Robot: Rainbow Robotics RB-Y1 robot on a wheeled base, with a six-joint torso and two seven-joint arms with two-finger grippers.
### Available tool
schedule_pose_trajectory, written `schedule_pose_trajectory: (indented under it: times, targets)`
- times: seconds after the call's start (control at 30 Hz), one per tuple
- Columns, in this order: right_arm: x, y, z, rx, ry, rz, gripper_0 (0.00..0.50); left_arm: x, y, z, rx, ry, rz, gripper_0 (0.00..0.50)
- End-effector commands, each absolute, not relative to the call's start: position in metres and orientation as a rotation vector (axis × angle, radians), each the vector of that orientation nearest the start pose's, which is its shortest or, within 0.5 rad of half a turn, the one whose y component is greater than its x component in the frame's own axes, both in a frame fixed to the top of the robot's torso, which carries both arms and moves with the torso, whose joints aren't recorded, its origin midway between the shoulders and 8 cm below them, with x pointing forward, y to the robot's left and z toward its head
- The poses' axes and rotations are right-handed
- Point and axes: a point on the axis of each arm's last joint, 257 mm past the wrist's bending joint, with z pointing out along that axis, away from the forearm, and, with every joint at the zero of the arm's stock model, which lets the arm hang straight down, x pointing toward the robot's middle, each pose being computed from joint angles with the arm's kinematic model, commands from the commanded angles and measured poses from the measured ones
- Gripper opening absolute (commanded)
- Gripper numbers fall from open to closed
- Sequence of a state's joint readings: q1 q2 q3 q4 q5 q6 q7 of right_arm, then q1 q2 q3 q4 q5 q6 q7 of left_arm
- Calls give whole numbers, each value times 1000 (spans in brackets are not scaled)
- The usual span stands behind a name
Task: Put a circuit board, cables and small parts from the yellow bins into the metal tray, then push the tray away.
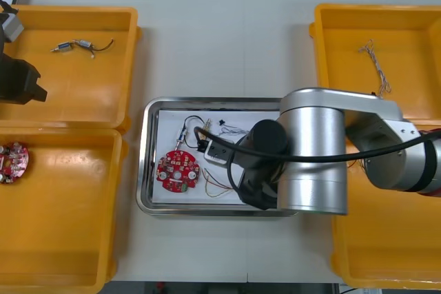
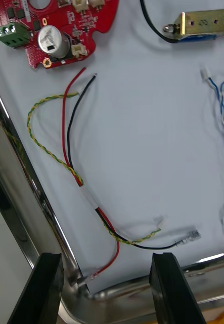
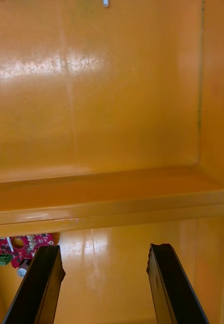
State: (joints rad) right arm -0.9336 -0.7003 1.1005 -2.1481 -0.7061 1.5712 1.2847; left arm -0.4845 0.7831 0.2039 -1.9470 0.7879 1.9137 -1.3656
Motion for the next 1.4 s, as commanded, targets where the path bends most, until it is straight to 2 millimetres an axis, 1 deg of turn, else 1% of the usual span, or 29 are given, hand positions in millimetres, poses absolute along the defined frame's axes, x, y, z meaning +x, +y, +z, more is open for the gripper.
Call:
schedule_pose_trajectory:
  times: [0.03,0.13,0.4,0.63,0.77,0.93,1.13,1.4]
  targets:
    - [364,-24,-248,-1702,2074,-275,500,446,383,-99,131,2595,107,500]
    - [360,-14,-255,-1742,2051,-291,500,446,383,-100,133,2596,107,500]
    - [350,0,-268,-1820,1973,-349,500,446,383,-100,133,2596,107,500]
    - [340,14,-279,-1850,1970,-336,500,446,383,-100,133,2596,107,500]
    - [337,19,-283,-1859,1962,-338,500,446,383,-100,133,2596,107,500]
    - [331,21,-293,-1880,1947,-356,500,446,383,-100,133,2596,107,500]
    - [327,18,-302,-1897,1947,-374,500,446,383,-100,133,2596,107,500]
    - [329,18,-309,-1892,1961,-391,500,446,383,-100,133,2596,107,500]
